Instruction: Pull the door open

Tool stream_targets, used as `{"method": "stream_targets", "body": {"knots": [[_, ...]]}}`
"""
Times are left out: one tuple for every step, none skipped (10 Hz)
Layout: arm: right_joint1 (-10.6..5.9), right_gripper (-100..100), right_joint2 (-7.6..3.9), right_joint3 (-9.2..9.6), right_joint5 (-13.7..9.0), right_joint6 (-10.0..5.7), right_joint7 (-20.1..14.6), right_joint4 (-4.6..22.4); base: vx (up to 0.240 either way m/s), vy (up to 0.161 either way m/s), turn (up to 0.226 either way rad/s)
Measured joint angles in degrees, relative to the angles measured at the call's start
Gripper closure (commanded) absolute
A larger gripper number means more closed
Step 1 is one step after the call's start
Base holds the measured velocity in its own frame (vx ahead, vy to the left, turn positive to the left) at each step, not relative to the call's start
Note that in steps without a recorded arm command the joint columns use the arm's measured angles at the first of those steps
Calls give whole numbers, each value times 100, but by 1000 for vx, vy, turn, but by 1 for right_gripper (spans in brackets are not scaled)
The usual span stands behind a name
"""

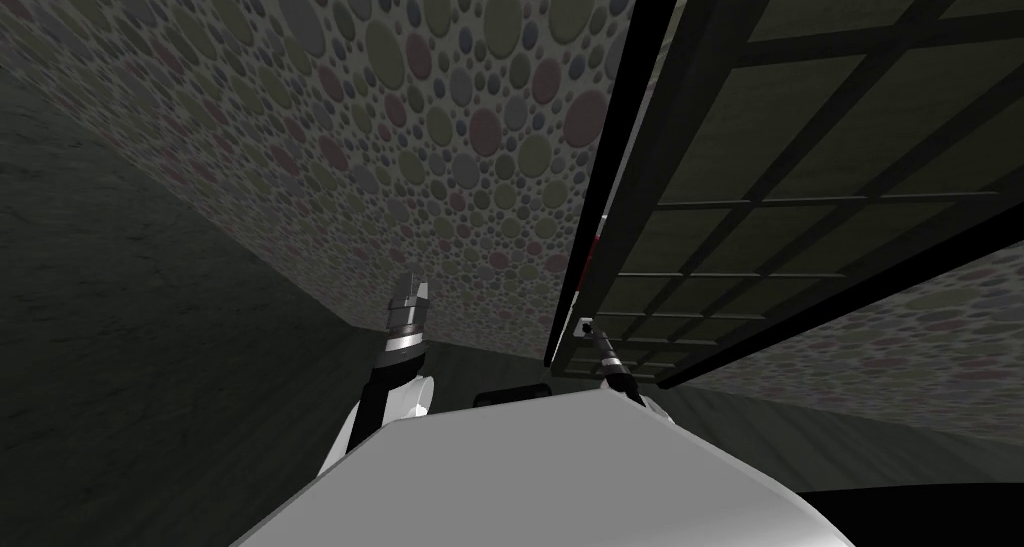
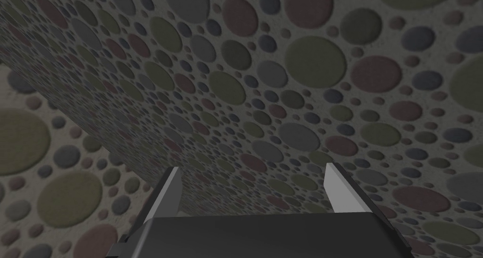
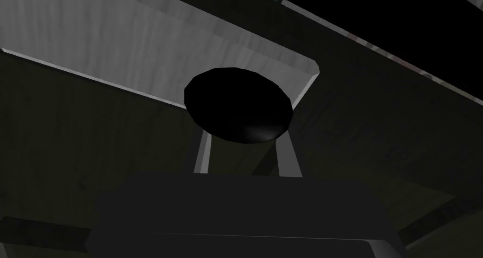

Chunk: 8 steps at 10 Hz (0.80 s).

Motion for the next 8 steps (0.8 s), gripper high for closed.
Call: {"method": "stream_targets", "body": {"knots": [[16,100,-2,21,-54,38,-142,-46,-52,-20,51],[-70,100,-21,60,-124,-14,-315,100,-40,-22,29],[-95,100,-15,79,-158,-49,-448,156,-35,-22,46],[-48,100,1,106,-212,2,-589,62,-27,-18,27],[-70,100,0,127,-239,26,-703,72,-27,-15,46],[-57,100,-8,156,-291,66,-851,33,-24,-15,19],[6,100,3,171,-320,112,-950,-73,-36,-16,54],[-36,100,-1,197,-372,99,-1089,-4,-29,-11,26]]}}
